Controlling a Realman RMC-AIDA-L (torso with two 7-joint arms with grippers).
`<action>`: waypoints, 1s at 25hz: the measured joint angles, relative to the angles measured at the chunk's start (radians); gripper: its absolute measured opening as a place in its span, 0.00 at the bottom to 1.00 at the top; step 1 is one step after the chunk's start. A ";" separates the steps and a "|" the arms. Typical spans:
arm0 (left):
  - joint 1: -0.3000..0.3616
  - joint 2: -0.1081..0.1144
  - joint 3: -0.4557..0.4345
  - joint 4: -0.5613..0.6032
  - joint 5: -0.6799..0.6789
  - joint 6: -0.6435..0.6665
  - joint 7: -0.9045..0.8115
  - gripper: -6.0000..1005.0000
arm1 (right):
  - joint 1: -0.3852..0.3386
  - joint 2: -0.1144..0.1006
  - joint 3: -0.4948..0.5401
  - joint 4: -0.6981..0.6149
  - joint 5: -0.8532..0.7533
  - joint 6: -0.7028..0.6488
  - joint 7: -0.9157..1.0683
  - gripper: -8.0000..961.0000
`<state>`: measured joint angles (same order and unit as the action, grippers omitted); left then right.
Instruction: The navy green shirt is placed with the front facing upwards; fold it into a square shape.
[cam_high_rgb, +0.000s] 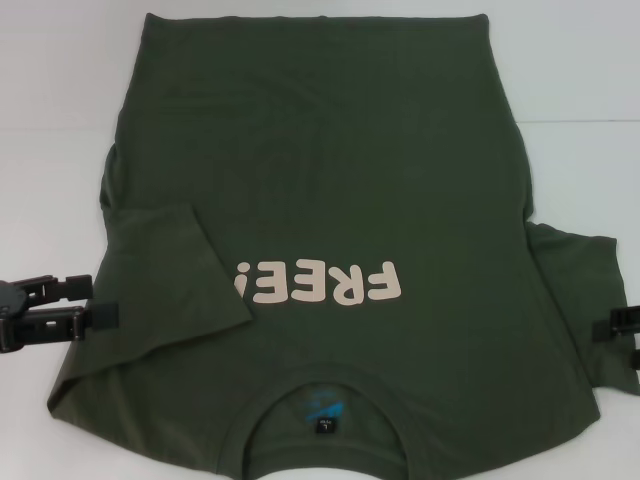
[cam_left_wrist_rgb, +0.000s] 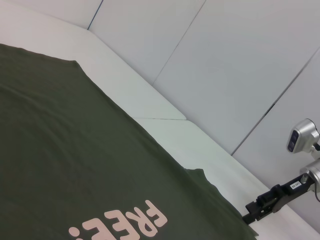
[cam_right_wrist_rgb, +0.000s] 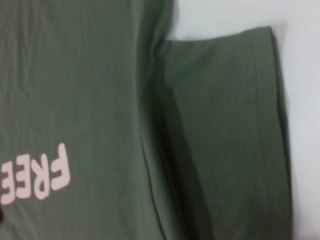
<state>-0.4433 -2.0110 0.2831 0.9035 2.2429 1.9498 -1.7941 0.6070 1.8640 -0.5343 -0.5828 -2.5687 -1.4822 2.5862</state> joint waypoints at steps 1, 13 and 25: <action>0.000 0.000 0.000 0.000 0.000 0.000 0.000 0.96 | 0.000 0.000 0.000 0.001 0.006 0.001 0.000 0.89; 0.000 0.000 -0.001 0.000 0.000 0.001 0.001 0.96 | -0.003 -0.012 -0.005 0.014 0.051 0.001 0.000 0.89; 0.000 0.000 0.004 0.000 0.000 0.001 -0.003 0.96 | 0.003 -0.037 -0.036 0.004 0.022 -0.023 0.009 0.89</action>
<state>-0.4435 -2.0110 0.2868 0.9035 2.2426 1.9512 -1.7969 0.6096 1.8270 -0.5703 -0.5789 -2.5465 -1.5049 2.5951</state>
